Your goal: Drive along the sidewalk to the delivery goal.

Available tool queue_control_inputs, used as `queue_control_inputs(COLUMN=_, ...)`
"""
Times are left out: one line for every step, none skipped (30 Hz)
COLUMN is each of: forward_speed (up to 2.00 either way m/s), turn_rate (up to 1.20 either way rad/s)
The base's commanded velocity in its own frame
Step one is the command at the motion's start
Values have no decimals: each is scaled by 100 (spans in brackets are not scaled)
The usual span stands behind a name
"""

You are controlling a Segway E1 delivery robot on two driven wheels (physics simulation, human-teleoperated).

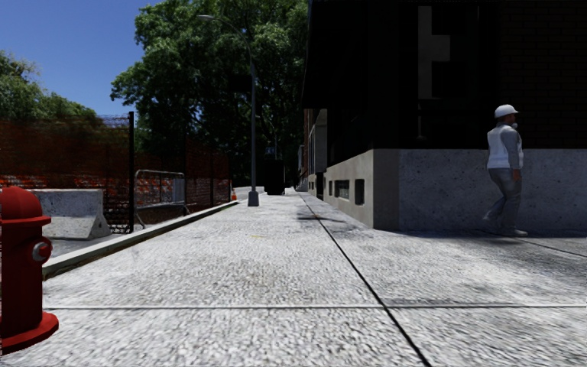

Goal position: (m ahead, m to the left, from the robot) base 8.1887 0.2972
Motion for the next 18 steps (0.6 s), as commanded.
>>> queue_control_inputs(forward_speed=200, turn_rate=0)
queue_control_inputs(forward_speed=200, turn_rate=0)
queue_control_inputs(forward_speed=200, turn_rate=0)
queue_control_inputs(forward_speed=200, turn_rate=0)
queue_control_inputs(forward_speed=200, turn_rate=0)
queue_control_inputs(forward_speed=200, turn_rate=0)
queue_control_inputs(forward_speed=200, turn_rate=0)
queue_control_inputs(forward_speed=200, turn_rate=0)
queue_control_inputs(forward_speed=200, turn_rate=0)
queue_control_inputs(forward_speed=200, turn_rate=0)
queue_control_inputs(forward_speed=200, turn_rate=0)
queue_control_inputs(forward_speed=200, turn_rate=0)
queue_control_inputs(forward_speed=200, turn_rate=0)
queue_control_inputs(forward_speed=200, turn_rate=0)
queue_control_inputs(forward_speed=200, turn_rate=0)
queue_control_inputs(forward_speed=200, turn_rate=0)
queue_control_inputs(forward_speed=200, turn_rate=0)
queue_control_inputs(forward_speed=200, turn_rate=0)
